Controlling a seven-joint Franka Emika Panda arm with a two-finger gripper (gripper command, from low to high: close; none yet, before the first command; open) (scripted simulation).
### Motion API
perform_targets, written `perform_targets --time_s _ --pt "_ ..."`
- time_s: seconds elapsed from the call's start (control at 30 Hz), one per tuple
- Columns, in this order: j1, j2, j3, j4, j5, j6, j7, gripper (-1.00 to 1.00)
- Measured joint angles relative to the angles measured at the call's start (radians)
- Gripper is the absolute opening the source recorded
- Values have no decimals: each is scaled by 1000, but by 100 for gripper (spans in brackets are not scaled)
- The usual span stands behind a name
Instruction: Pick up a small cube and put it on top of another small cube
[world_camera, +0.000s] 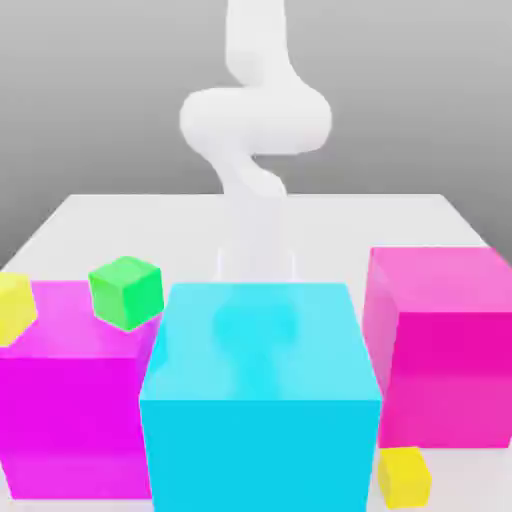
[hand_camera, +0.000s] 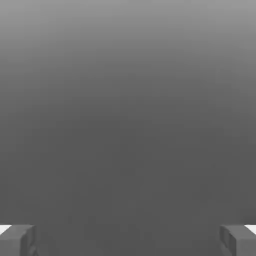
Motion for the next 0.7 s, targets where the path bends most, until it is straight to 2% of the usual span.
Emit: perform_targets --time_s 0.7 --pt "-574 387 -128 -423 -119 378 545 0"
